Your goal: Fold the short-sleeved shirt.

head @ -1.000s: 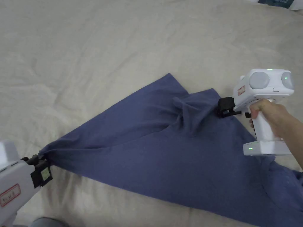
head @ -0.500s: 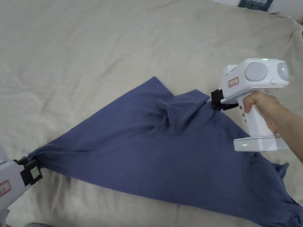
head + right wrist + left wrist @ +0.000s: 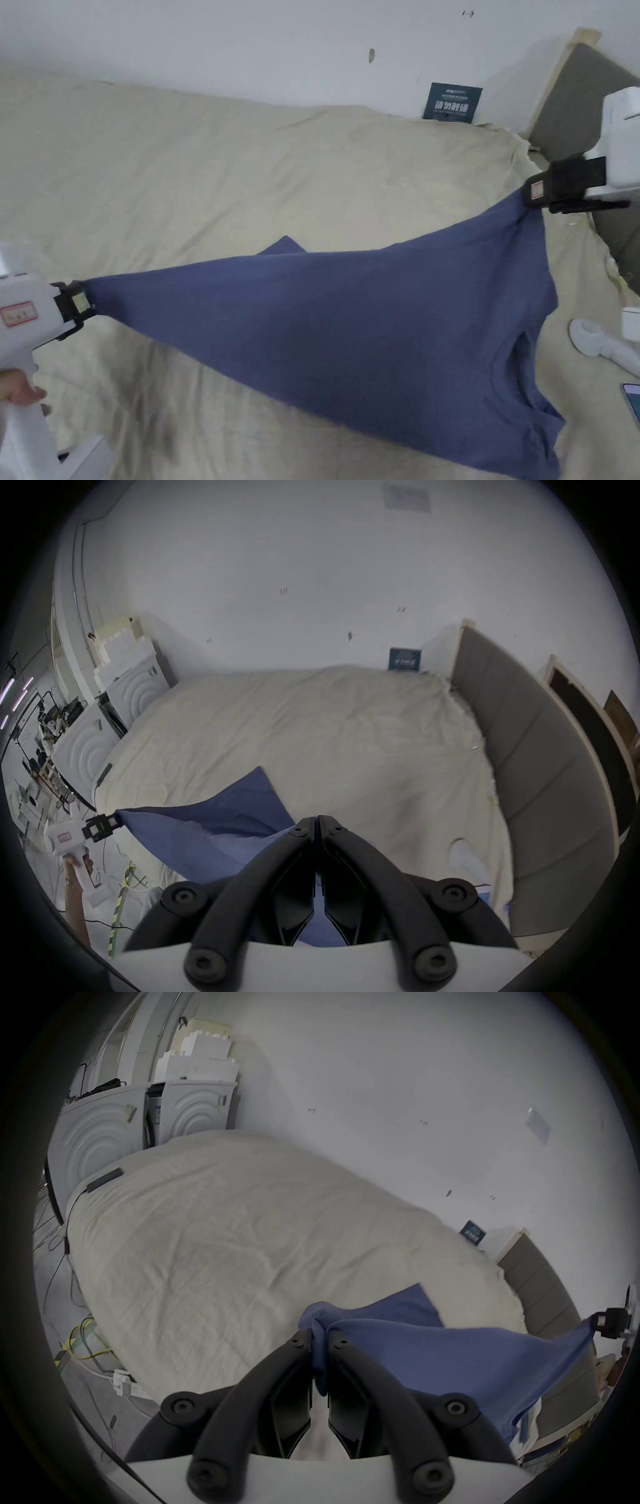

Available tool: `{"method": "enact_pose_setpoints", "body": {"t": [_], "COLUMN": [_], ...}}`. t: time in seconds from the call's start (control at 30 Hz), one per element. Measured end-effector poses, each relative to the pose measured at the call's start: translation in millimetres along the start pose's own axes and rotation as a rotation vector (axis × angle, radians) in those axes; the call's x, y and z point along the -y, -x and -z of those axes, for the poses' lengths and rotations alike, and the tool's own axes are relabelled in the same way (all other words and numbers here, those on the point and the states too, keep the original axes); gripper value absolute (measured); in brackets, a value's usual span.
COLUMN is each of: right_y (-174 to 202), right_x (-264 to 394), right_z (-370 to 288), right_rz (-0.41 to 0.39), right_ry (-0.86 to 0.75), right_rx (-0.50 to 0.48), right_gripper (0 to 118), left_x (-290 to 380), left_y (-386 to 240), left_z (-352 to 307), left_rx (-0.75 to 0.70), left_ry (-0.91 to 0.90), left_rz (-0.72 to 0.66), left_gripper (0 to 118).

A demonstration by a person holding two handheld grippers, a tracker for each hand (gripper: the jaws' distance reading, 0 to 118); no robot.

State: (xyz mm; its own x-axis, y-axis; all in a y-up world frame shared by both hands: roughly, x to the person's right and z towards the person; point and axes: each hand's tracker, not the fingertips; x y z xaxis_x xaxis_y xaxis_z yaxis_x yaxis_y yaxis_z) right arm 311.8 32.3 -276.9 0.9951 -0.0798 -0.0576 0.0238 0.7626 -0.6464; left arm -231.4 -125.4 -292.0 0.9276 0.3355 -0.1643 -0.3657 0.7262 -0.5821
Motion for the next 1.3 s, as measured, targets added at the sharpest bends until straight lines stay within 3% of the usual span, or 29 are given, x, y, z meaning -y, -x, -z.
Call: {"method": "enact_pose_setpoints", "body": {"t": [0.2,0.3,0.43,0.67,0.87,1.03,1.3], "right_y": [-11,-13,-18,-24,-20,-29,-41], "right_x": [-11,-28,-59,-130,-199,-258,-318], "right_z": [-100,-132,-151,-139,-99,-65,-37], "right_rz": [0.017,-0.006,0.031,0.129,0.146,0.215,0.215], "right_ry": [-0.174,-0.244,-0.306,-0.388,-0.461,-0.518,-0.609], "right_rx": [0.055,0.138,0.175,0.191,0.262,0.289,0.32], "right_gripper": [0,0,0,0,0,0,0], "left_x": [-58,-101,-165,-255,-303,-345,-391], "left_y": [-46,-72,-103,-159,-209,-233,-274], "left_z": [-42,-67,-84,-91,-70,-33,46], "left_rx": [0.168,0.224,0.263,0.138,-0.016,-0.039,-0.069], "left_ry": [-0.111,-0.181,-0.245,-0.305,-0.37,-0.389,-0.416], "left_rz": [0.071,0.123,0.182,0.311,0.424,0.3,0.341], "left_gripper": [4,4,4,4,4,4,4]}}
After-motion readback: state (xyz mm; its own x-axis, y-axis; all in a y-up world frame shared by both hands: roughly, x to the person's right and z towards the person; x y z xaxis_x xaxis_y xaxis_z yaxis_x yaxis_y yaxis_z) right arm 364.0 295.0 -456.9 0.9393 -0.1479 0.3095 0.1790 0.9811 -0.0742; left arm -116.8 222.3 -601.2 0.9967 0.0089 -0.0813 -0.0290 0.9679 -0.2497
